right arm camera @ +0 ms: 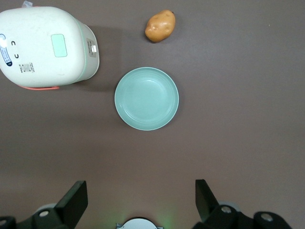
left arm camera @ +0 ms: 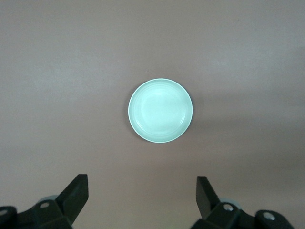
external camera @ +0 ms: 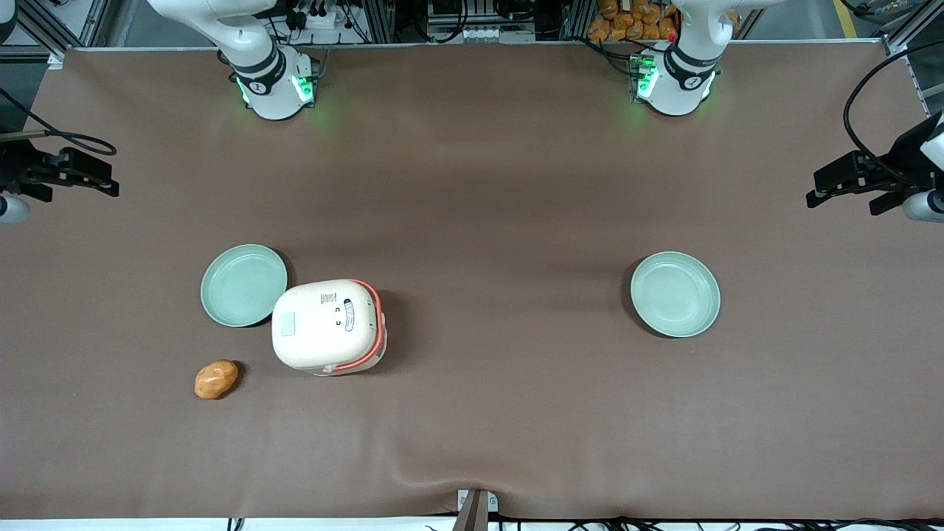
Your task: Press rice cooker button with right arm
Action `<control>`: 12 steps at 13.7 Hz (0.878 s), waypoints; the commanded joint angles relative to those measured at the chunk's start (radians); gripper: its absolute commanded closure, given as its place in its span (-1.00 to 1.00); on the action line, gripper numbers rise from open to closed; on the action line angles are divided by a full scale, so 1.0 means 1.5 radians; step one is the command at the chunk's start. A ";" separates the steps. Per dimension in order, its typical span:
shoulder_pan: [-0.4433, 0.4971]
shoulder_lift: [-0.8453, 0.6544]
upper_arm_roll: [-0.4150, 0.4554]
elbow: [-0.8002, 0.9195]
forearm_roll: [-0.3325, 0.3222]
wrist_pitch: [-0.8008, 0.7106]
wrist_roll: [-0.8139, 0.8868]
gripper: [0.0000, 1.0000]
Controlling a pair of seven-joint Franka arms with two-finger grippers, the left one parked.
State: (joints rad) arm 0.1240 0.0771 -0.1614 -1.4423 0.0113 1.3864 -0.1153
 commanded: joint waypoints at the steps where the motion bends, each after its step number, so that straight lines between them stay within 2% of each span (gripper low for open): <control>1: 0.004 -0.001 0.001 0.010 0.011 -0.004 0.010 -1.00; 5: 0.024 0.002 0.004 0.012 0.012 -0.003 0.011 -1.00; 10: 0.083 0.019 0.004 0.012 0.013 0.027 0.016 -0.98; 12: 0.102 0.033 0.004 0.012 0.021 0.035 0.017 -0.52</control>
State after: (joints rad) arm 0.2506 0.1012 -0.1480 -1.4398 0.0219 1.4315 -0.1051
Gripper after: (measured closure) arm 0.062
